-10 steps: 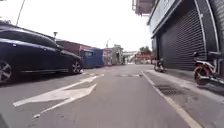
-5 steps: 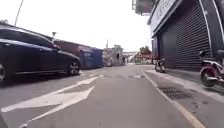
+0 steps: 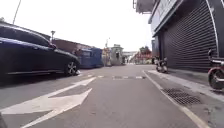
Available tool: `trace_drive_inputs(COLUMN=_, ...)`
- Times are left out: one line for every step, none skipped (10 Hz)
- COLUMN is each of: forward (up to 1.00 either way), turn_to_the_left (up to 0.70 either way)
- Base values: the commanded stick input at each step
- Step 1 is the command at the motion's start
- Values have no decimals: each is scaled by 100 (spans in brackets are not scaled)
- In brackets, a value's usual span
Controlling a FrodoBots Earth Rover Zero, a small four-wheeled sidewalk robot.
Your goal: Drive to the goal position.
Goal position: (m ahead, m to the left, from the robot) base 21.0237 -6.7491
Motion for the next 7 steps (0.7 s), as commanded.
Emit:
trace_drive_inputs(forward=45, turn_to_the_left=0)
trace_drive_inputs(forward=45, turn_to_the_left=0)
trace_drive_inputs(forward=45, turn_to_the_left=0)
trace_drive_inputs(forward=45, turn_to_the_left=0)
trace_drive_inputs(forward=45, turn_to_the_left=0)
trace_drive_inputs(forward=45, turn_to_the_left=0)
trace_drive_inputs(forward=45, turn_to_the_left=0)
